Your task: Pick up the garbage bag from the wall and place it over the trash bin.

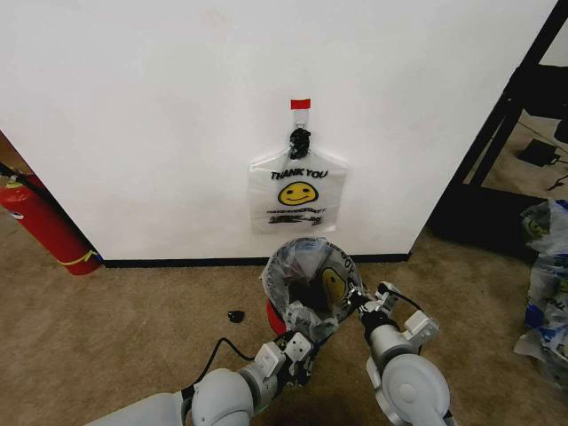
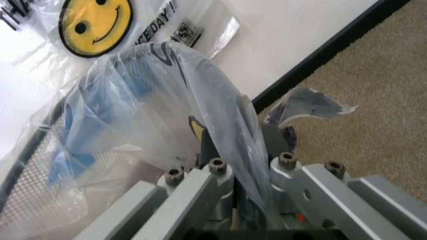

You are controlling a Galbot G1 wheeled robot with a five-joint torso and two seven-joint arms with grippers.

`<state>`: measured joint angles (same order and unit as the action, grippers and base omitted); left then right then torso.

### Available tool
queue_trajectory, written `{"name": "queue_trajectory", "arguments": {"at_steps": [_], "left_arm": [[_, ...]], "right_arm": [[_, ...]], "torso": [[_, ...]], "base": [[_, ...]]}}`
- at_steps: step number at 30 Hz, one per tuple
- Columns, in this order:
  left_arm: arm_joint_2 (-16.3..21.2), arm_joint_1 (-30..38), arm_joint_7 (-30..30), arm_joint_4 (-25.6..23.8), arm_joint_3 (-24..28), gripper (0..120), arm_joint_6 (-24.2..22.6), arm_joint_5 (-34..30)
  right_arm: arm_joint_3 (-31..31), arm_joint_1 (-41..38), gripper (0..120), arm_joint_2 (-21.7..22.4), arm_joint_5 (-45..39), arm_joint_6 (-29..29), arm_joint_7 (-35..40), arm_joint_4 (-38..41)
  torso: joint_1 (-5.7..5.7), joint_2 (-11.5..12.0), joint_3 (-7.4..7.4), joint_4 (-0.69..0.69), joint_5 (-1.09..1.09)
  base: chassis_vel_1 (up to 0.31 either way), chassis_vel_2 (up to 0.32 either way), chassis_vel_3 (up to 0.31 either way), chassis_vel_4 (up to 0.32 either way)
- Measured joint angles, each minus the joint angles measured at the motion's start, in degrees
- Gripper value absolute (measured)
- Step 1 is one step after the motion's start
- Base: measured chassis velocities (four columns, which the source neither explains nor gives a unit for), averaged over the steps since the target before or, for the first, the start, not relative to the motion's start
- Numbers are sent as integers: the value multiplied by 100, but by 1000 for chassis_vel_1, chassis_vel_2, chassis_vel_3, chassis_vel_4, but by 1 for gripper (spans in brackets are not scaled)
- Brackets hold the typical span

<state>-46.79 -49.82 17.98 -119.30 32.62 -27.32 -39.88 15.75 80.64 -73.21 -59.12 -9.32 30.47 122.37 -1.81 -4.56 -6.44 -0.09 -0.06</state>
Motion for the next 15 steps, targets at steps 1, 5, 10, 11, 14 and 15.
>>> {"name": "queue_trajectory", "arguments": {"at_steps": [1, 5, 10, 11, 14, 15], "left_arm": [[58, -41, -7, -96, -13, 8, 0, 9], [283, -219, -37, -478, -81, 23, -22, 188], [485, -348, -110, -776, -125, 41, -12, 356], [518, -364, -112, -857, -143, 46, -10, 360], [575, -372, -107, -1064, -236, 58, 31, 347], [575, -372, -107, -1064, -236, 58, 31, 347]], "right_arm": [[2, -8, 1, 7, 1, 0, 0, -5], [19, -76, 1, 17, 14, 8, 6, -122], [12, -158, 1, 1, 37, 23, 21, -247], [12, -184, 1, -7, 47, 28, 22, -285], [20, -227, 1, -14, 107, 36, 16, -383], [20, -227, 1, -14, 107, 36, 16, -383]], "torso": [[0, 0, 0, 0, 0], [0, 0, 0, 0, 1], [0, 0, 0, 1, 1], [0, 0, 0, 1, 0], [0, 0, 0, 1, 0], [0, 0, 0, 1, 0]], "base": [[0, 0, 0, 0], [0, 0, 0, 0], [0, 0, 0, 0], [0, 0, 0, 0], [0, 0, 0, 0], [0, 0, 0, 0]]}}
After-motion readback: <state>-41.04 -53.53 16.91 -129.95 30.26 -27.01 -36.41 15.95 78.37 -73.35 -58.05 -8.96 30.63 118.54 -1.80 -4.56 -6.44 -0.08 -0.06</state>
